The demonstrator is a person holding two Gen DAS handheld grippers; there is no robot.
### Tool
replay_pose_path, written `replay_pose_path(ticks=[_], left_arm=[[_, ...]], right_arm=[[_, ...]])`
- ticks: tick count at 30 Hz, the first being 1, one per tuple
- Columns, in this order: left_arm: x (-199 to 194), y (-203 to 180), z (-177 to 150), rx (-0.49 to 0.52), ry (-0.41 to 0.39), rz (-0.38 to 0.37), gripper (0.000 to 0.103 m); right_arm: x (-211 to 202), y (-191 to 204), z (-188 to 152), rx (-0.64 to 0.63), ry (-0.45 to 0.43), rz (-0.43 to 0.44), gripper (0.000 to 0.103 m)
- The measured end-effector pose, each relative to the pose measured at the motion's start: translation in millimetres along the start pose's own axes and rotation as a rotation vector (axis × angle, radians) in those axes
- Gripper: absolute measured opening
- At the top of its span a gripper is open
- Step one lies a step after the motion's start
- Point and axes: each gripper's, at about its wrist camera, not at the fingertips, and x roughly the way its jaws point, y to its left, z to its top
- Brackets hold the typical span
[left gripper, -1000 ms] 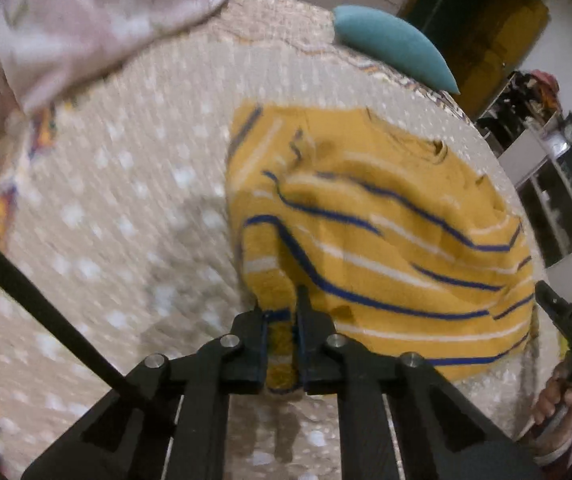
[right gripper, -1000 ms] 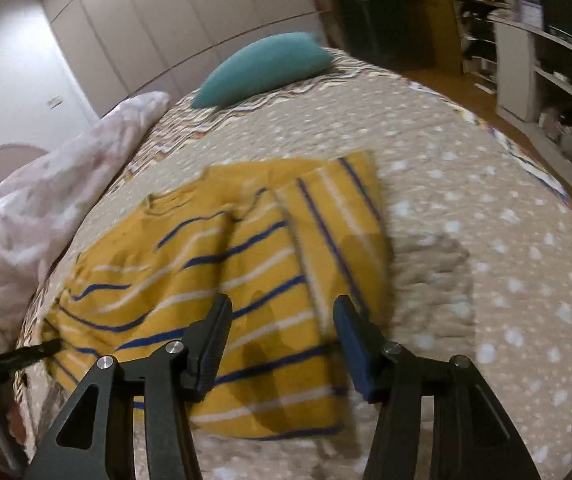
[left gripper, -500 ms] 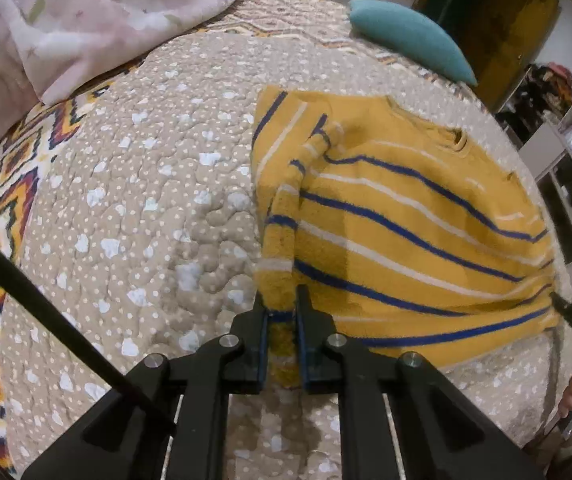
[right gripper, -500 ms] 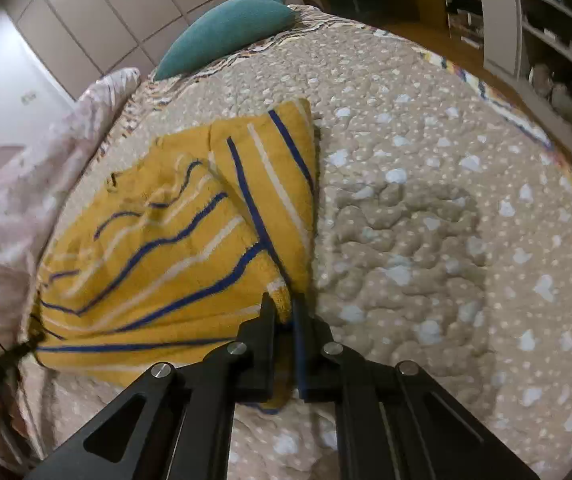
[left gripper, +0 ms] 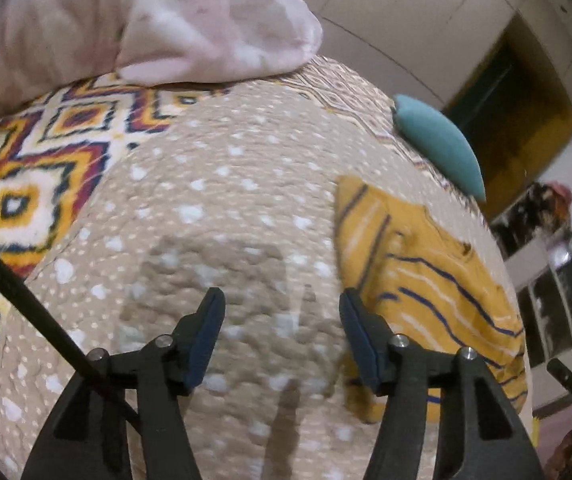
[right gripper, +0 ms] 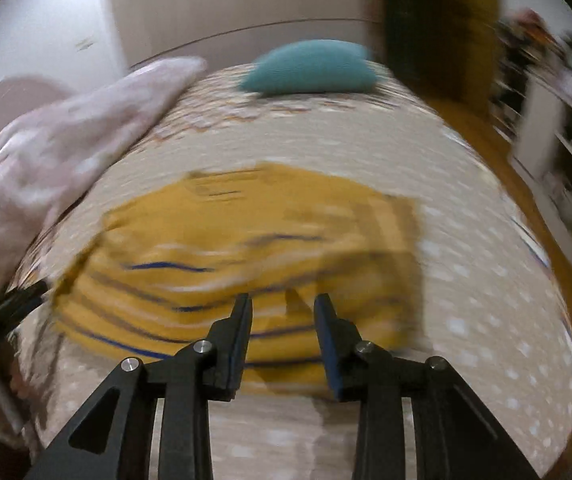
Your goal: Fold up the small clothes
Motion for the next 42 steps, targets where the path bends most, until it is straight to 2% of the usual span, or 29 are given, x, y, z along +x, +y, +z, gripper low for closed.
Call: replay_pose_path(ticks=[2, 5, 7, 10, 11, 12, 14, 15, 16, 17, 18, 22, 25, 27, 29, 33, 36, 39, 42], left_arm=[[-1, 17, -7, 0.001, -0.021, -0.005, 0.059], [0, 37, -6, -0.068, -0.005, -0.088, 0.059], [-3, 36, -1, -0.054, -0.013, -0.099, 0.060], [-3, 29, -2, -0.018, -0.011, -0.102, 0.061], [-2, 27, -3, -0.005, -0.003, -0.109, 0.061], [-1, 25, -3, 0.000, -0.001, -0.111, 0.061], [-2, 26, -3, -0.002, -0.002, -0.117, 0.061], [-2, 27, -3, -0.007, -0.002, -0.122, 0.062], [-3, 29, -2, -0.018, -0.001, -0.130, 0.062], [-3, 32, -2, -0.031, 0.000, -0.137, 0.062], [-5, 33, -2, -0.039, -0.001, -0.140, 0.062], [-10, 43, 2, -0.077, -0.018, -0.142, 0.062], [-13, 50, 2, -0.106, -0.017, -0.148, 0.062], [-14, 56, 3, -0.134, -0.017, -0.152, 0.062], [-16, 64, 6, -0.163, -0.022, -0.153, 0.062], [-20, 75, 9, -0.209, -0.027, -0.151, 0.062], [-21, 81, 10, -0.237, -0.028, -0.153, 0.062], [-20, 85, 9, -0.253, -0.031, -0.140, 0.062], [-19, 87, 8, -0.256, -0.035, -0.129, 0.062]], right_arm=[[13, 50, 6, -0.086, 0.022, 0.075, 0.035], [39, 119, 16, -0.187, 0.059, 0.152, 0.035], [62, 157, 28, -0.221, 0.087, 0.198, 0.035], [102, 195, 49, -0.194, 0.137, 0.231, 0.040], [121, 202, 58, -0.164, 0.167, 0.230, 0.045], [132, 206, 62, -0.139, 0.190, 0.219, 0.049], [165, 211, 69, -0.088, 0.241, 0.169, 0.050], [181, 213, 71, -0.087, 0.271, 0.135, 0.044], [196, 217, 71, -0.096, 0.301, 0.093, 0.033], [206, 223, 73, -0.124, 0.313, 0.059, 0.011], [210, 231, 75, -0.168, 0.306, 0.039, 0.010], [209, 276, 78, -0.351, 0.220, 0.002, 0.009], [204, 299, 72, -0.436, 0.226, 0.073, 0.010], [185, 300, 70, -0.443, 0.200, 0.107, 0.023], [160, 294, 61, -0.433, 0.182, 0.116, 0.027], [109, 285, 12, -0.558, 0.201, 0.163, 0.029], [87, 279, -31, -0.632, 0.213, 0.179, 0.029], [85, 280, -60, -0.676, 0.191, 0.158, 0.029], [99, 281, -73, -0.682, 0.171, 0.116, 0.029]])
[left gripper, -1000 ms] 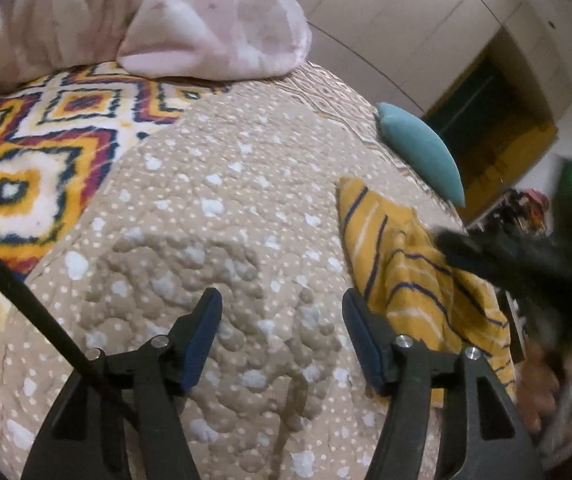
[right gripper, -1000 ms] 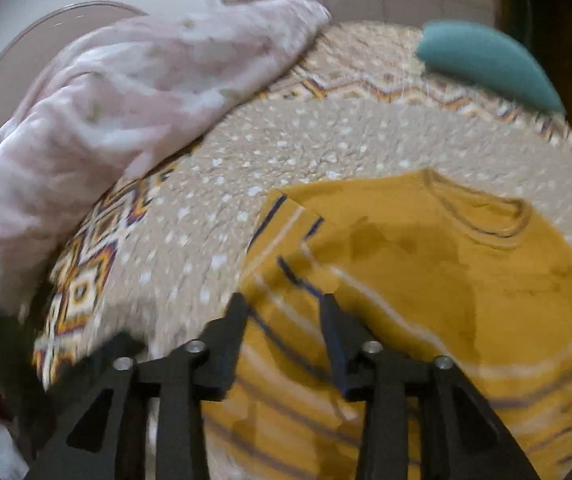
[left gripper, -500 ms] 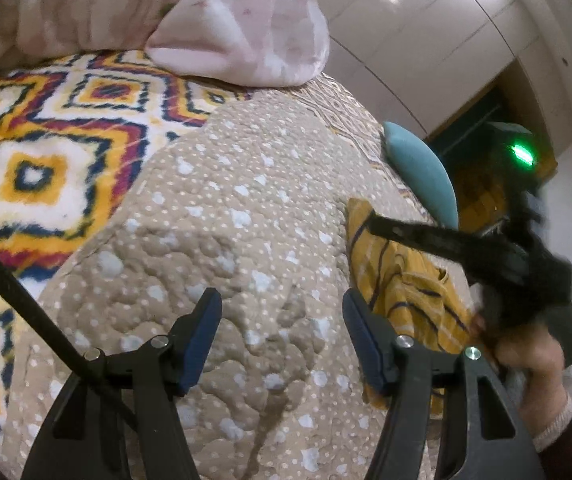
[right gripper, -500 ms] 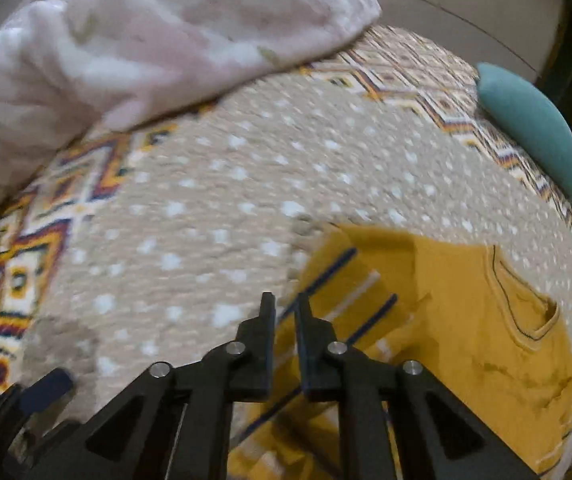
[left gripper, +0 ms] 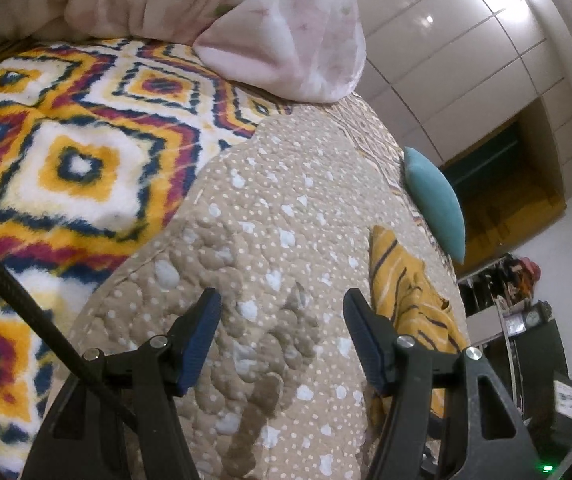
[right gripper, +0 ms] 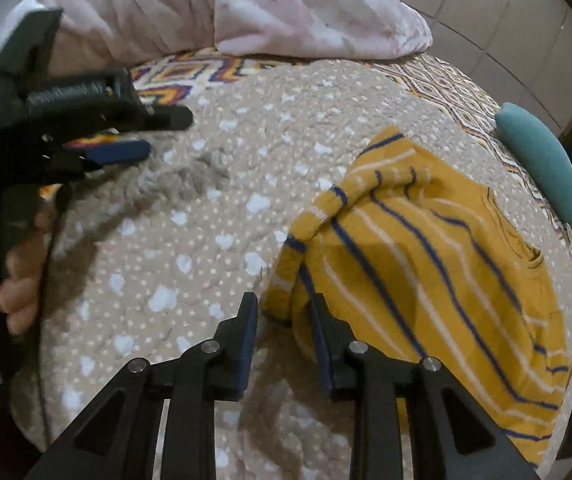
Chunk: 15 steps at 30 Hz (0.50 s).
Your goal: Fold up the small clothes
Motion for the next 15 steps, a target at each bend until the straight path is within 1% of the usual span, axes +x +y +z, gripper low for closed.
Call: replay_pose_path(ticks=[1, 2, 3, 4, 5, 6, 7, 8, 9, 10, 11, 12, 13, 14, 15], left_arm=[[0, 0, 0, 0.004, 0.000, 0.004, 0.062], [1, -1, 0, 0.009, -0.001, 0.009, 0.062], [0, -2, 0, 0.014, -0.003, 0.013, 0.062], [0, -2, 0, 0.020, -0.006, 0.019, 0.062], [-1, -3, 1, 0.024, -0.008, 0.023, 0.062], [-2, -3, 1, 0.025, -0.010, 0.025, 0.062], [-3, -3, 2, 0.025, -0.016, 0.029, 0.062], [-5, -2, 4, 0.024, -0.025, 0.037, 0.062], [-8, -1, 5, 0.019, -0.036, 0.046, 0.062], [-10, 0, 6, 0.015, -0.043, 0.051, 0.062], [-12, 3, 8, 0.009, -0.051, 0.054, 0.062], [-13, 5, 9, 0.002, -0.053, 0.055, 0.062], [-14, 8, 10, -0.007, -0.053, 0.055, 0.062], [-14, 11, 10, -0.019, -0.052, 0.055, 0.062], [-14, 12, 11, -0.028, -0.050, 0.054, 0.062]], right_arm=[[6, 1, 0, 0.000, -0.002, -0.029, 0.029], [12, 0, 1, -0.008, -0.005, -0.072, 0.025], [16, 2, 2, -0.020, -0.006, -0.110, 0.017], [20, 2, 5, -0.030, 0.003, -0.143, 0.016], [22, 2, 9, -0.024, 0.014, -0.158, 0.014], [21, 0, 13, -0.004, 0.022, -0.148, 0.014], [17, -3, 18, 0.031, 0.027, -0.115, 0.013], [9, -8, 25, 0.092, 0.023, -0.035, 0.013], [-1, -11, 29, 0.146, 0.005, 0.044, 0.011], [-16, -17, 35, 0.195, -0.042, 0.151, 0.001], [-26, -20, 37, 0.222, -0.071, 0.279, 0.002], [-33, -21, 40, 0.236, -0.081, 0.393, 0.002], [-42, -19, 44, 0.224, -0.094, 0.434, 0.002], [-54, -14, 46, 0.182, -0.132, 0.365, 0.005], [-61, -11, 46, 0.146, -0.152, 0.307, 0.013]])
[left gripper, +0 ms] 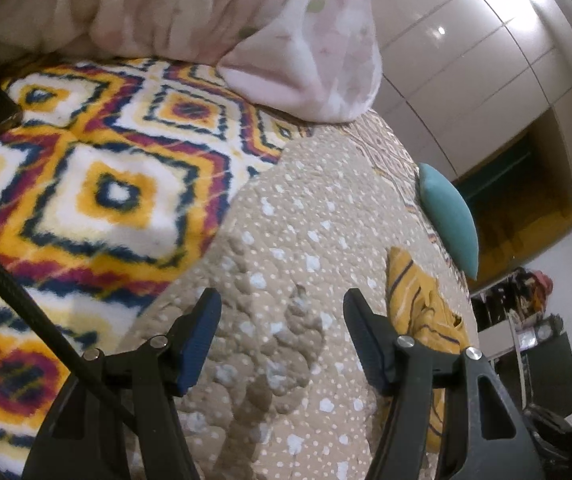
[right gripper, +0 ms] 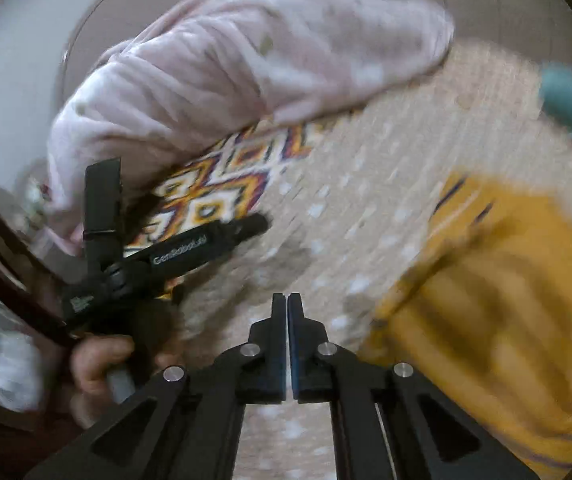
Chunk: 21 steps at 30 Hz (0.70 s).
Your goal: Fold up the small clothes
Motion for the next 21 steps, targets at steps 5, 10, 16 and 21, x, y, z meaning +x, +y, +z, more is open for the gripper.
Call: replay_pose_path(ticks=[5, 10, 16, 21], left_arm=[[-4, 1, 1, -0.001, -0.005, 0.004, 0.062], [-2, -1, 1, 0.003, -0.008, 0.017, 0.063], [-1, 0, 0, -0.002, -0.005, 0.023, 0.063], [0, 1, 1, -0.003, -0.005, 0.022, 0.063]], right_arm=[[-3, -12, -20, -0.084, 0.051, -0.239, 0.031], [22, -18, -59, -0.217, 0.166, -0.379, 0.043], [80, -3, -83, -0.541, 0.215, -0.680, 0.047], [109, 0, -62, -0.627, 0.185, -0.804, 0.046]])
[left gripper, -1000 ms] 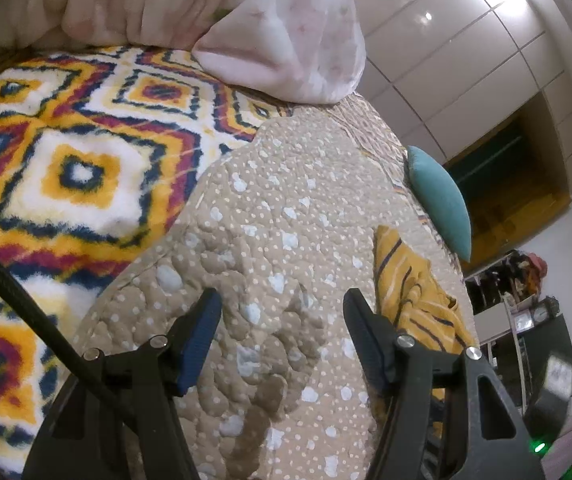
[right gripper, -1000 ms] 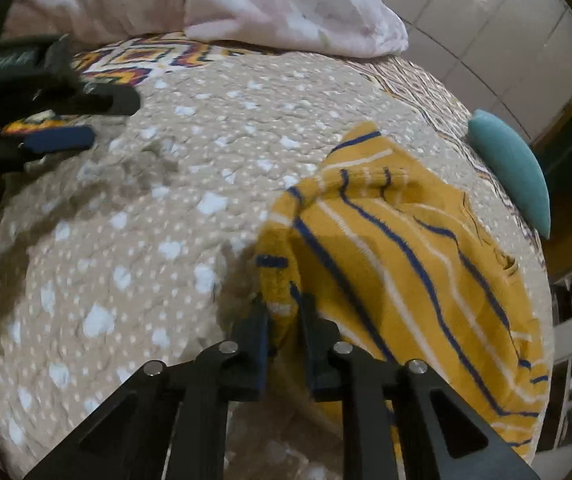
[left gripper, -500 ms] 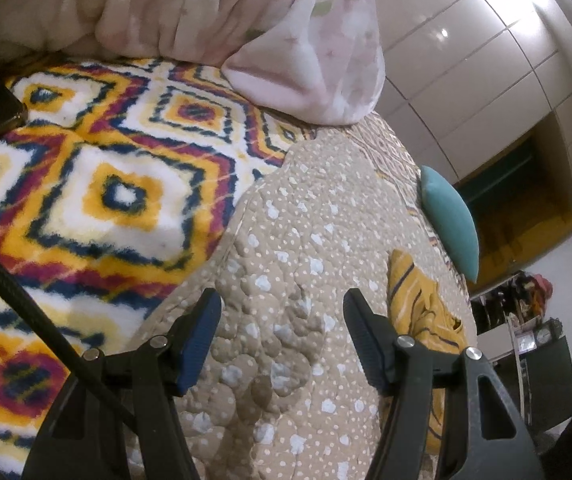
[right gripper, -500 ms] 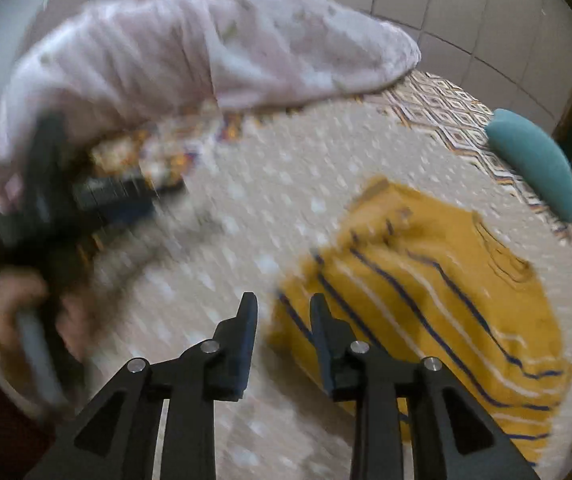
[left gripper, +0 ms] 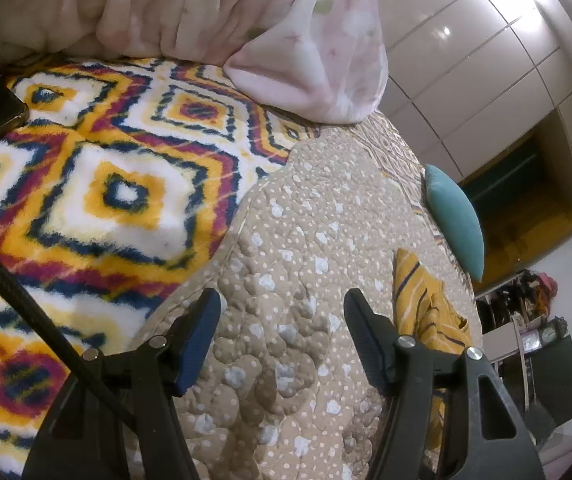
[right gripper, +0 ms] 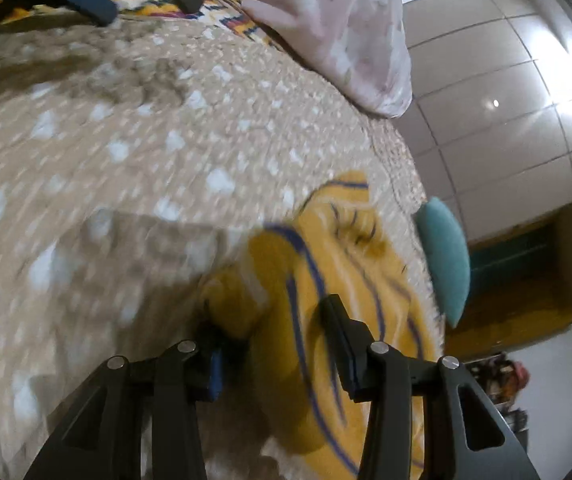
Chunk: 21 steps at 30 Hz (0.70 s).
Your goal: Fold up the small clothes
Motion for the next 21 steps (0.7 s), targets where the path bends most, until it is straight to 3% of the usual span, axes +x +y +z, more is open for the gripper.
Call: replay_pose_path(ticks=[1, 3, 11, 16, 21], left_arm=[[0, -1, 0, 0.001, 0.000, 0.000, 0.063], [-1, 0, 0, -0.008, 0.000, -0.003, 0.063], [-1, -1, 0, -0.009, -0.004, 0.000, 0.063], [0, -2, -1, 0.010, -0.009, 0.020, 0.063], [-1, -5, -1, 0.034, -0.013, 0.032, 0.063]], right_arm=[[5, -1, 6, 0.000, -0.004, -0.009, 0.045], [11, -3, 15, 0.017, -0.005, 0.002, 0.033], [12, -11, 21, 0.141, -0.010, 0.047, 0.017], [-1, -80, 18, 0.448, -0.047, 0.193, 0.015], [-18, -190, -42, 0.882, -0.128, 0.313, 0.014]])
